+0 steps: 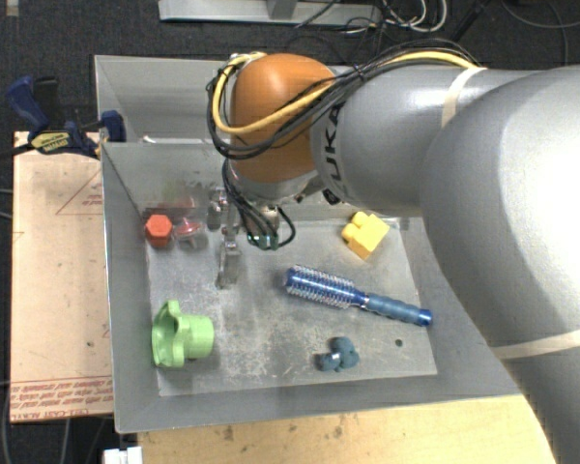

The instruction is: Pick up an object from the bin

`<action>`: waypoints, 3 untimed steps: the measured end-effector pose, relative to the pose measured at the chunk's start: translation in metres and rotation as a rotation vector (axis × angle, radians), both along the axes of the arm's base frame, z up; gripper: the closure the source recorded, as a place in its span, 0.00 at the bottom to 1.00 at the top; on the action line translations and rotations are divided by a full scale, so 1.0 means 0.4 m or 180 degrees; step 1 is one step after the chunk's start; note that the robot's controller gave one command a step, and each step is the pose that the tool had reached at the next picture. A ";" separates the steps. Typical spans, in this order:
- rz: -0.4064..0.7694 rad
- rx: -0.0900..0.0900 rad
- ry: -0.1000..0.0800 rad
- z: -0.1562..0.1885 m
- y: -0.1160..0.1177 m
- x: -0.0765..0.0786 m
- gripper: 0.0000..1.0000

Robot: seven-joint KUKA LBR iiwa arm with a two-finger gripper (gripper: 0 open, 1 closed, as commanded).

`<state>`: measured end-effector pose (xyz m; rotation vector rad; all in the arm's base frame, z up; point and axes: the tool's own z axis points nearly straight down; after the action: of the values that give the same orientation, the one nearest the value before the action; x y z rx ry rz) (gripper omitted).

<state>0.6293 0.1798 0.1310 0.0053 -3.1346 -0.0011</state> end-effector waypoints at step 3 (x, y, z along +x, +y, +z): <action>-0.0946 -0.0003 -0.0012 -0.157 -0.324 -0.138 0.00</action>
Offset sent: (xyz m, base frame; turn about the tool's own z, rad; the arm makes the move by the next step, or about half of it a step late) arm -0.0424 -0.0388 0.0101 0.0089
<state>0.5741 0.0500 0.0682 -0.4593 -3.1046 -0.0010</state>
